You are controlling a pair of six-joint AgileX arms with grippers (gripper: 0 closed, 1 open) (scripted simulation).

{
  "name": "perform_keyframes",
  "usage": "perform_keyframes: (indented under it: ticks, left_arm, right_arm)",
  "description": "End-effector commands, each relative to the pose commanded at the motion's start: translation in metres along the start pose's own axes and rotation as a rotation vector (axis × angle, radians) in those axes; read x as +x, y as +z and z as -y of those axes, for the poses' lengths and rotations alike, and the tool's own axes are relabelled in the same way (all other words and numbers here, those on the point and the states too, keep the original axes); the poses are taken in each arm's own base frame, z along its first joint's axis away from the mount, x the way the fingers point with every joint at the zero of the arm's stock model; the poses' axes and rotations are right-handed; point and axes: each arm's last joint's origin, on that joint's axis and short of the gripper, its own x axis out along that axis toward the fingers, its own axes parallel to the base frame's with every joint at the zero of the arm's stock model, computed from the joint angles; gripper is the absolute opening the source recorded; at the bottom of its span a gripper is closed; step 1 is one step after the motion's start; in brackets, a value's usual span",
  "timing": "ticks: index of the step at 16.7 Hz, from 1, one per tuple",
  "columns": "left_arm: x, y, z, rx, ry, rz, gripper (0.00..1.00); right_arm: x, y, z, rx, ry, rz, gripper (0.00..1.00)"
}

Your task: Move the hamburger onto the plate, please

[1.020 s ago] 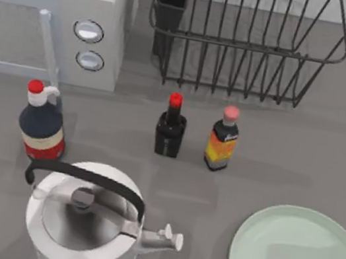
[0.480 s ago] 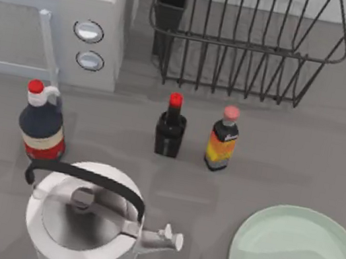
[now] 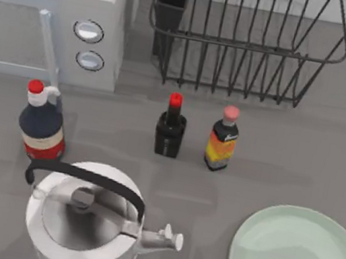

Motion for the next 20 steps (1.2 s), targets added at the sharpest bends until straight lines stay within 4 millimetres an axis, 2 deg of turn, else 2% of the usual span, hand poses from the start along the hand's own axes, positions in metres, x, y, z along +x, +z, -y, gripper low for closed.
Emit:
perform_keyframes:
  ticks: [3,6,14,20]
  left_arm:
    - [0.000,0.000,0.000,0.000,0.000,0.000,1.00]
    - [0.000,0.000,0.000,0.000,0.000,0.000,1.00]
    - [0.000,0.000,0.000,0.000,0.000,0.000,1.00]
    - [0.000,0.000,0.000,0.000,0.000,0.000,1.00]
  right_arm:
    - [0.001,0.010,-0.007,-0.220,0.011,-0.018,0.00]
    - [0.003,0.022,-0.018,-0.518,0.028,-0.036,0.00]
    - [0.010,0.055,-0.065,-1.494,0.077,-0.055,0.00]
    - [0.016,0.068,-0.107,-2.201,0.093,-0.038,0.00]
